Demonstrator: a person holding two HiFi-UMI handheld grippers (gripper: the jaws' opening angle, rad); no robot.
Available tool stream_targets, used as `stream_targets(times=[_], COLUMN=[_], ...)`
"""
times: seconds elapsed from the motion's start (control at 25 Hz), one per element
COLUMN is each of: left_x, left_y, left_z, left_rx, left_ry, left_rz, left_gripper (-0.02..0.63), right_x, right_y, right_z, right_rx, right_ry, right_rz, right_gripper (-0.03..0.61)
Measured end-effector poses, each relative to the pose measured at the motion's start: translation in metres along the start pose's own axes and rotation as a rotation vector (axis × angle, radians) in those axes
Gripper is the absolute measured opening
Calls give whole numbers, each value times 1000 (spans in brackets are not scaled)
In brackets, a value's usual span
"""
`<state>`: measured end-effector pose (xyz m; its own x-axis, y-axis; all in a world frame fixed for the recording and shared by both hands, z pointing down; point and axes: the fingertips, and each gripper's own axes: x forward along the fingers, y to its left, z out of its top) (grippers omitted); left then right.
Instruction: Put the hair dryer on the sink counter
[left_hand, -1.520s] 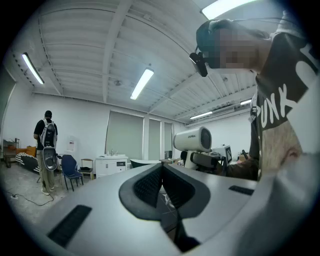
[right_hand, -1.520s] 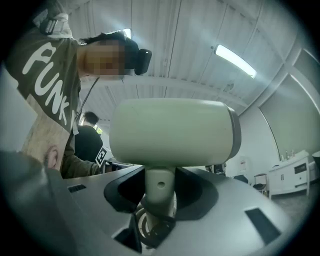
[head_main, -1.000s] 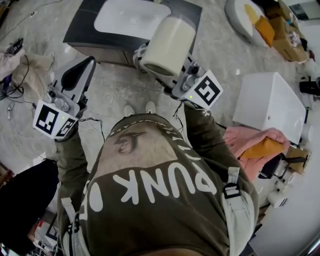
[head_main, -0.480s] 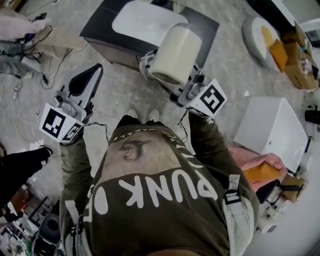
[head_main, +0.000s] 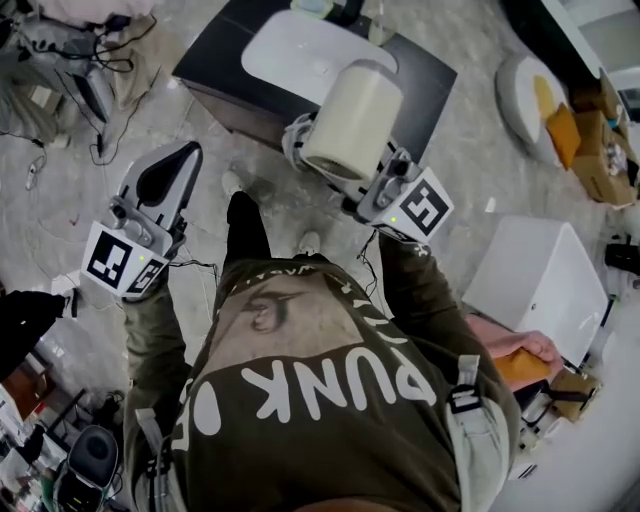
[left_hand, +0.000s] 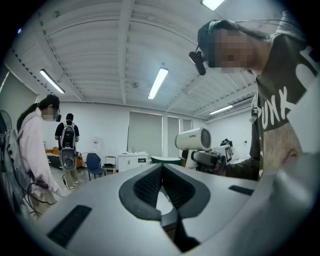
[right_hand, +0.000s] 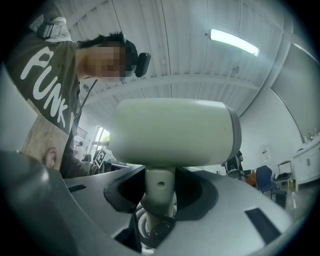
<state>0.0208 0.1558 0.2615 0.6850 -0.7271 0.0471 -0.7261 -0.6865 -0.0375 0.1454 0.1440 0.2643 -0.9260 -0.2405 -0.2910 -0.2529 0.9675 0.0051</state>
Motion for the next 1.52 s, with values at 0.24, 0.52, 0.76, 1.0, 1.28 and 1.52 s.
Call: stream_targets(times=[0.24, 0.52, 0.76, 1.0, 1.28, 1.52], left_x=[24, 40, 49, 65, 77, 83], left_y=[110, 252, 330, 362, 377, 384], left_z=[-22, -35, -37, -49, -54, -55], left_rx=[-28, -32, -37, -70, -93, -112], left_ry=[-20, -23, -5, 6, 9, -6], left_rz=[-39, -102, -149, -132, -66, -41], left_gripper=[2, 2, 2, 2, 2, 2], right_x=[72, 180, 246, 275, 289, 294], right_y=[-71, -154, -228, -321, -388, -422], right_z=[-43, -96, -139, -230, -344, -429], right_rx=[-8, 15, 43, 129, 207, 250], right_ry=[60, 135, 213, 398, 702, 968], right_rz=[-55, -139, -193, -207, -148, -107], right_gripper=[158, 158, 158, 158, 158, 158])
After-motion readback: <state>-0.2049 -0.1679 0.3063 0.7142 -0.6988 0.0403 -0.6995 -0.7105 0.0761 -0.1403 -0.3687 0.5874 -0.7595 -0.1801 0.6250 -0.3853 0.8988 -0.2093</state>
